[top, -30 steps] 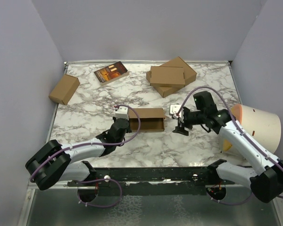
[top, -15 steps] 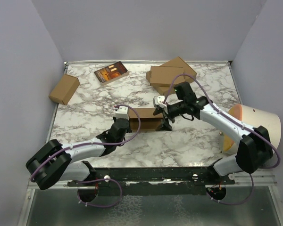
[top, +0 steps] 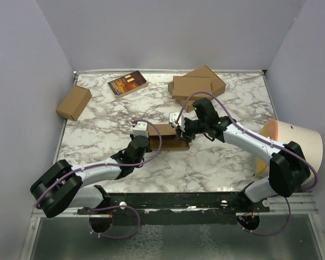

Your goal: Fold the paper box

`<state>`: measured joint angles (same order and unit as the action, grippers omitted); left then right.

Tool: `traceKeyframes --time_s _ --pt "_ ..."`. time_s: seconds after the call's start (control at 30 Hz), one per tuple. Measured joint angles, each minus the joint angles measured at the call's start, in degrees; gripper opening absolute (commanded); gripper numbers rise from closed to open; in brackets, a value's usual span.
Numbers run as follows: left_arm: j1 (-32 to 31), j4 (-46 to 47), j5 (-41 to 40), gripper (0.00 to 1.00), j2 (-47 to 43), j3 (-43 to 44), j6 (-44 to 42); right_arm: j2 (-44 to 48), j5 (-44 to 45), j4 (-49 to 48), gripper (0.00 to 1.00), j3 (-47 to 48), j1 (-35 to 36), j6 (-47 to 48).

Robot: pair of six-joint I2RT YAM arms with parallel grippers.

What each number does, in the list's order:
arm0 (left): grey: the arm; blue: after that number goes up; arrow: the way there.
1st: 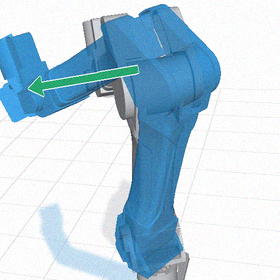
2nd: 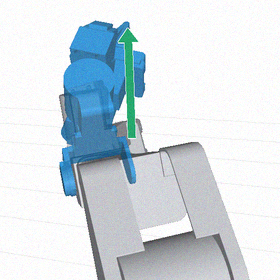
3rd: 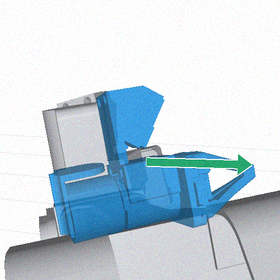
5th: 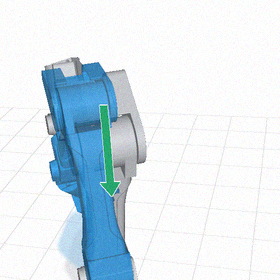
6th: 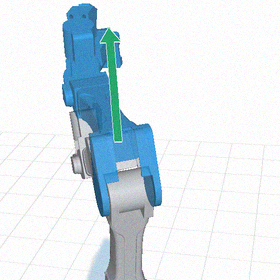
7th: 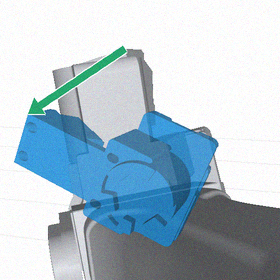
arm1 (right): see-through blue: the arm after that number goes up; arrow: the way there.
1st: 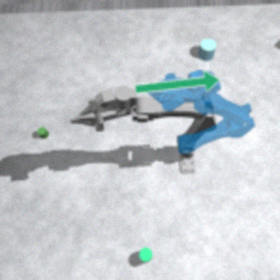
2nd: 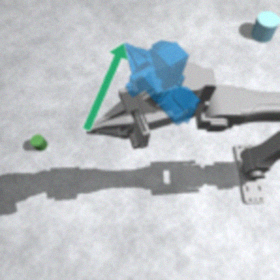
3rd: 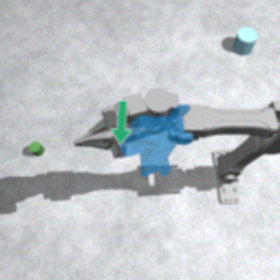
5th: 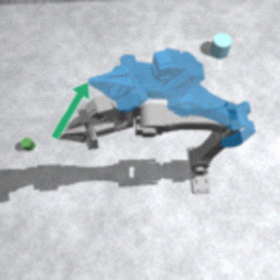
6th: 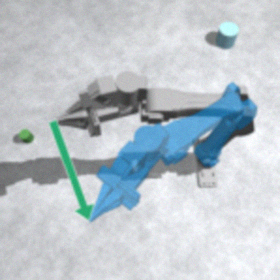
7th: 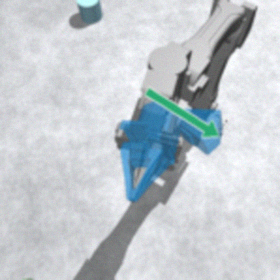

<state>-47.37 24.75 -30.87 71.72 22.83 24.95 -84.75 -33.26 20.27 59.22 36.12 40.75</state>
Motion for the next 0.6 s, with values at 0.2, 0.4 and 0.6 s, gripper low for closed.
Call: traceKeyframes --time_s 0.2,0.4,0.6 --pt "0.0 -0.1 0.0 0.00 0.1 0.0 0.2 0.2 4.2 -2.5 0.14 -1.9 1.8 1.3" --pt "0.1 -1.0 0.6 0.14 -0.3 0.0 0.5 3.2 8.5 -6.6 0.09 -6.3 4.3 3.7" --pt "0.0 -5.6 5.0 0.44 -2.8 -0.1 1.7 4.7 10.7 -9.4 0.08 -8.7 4.8 4.8"
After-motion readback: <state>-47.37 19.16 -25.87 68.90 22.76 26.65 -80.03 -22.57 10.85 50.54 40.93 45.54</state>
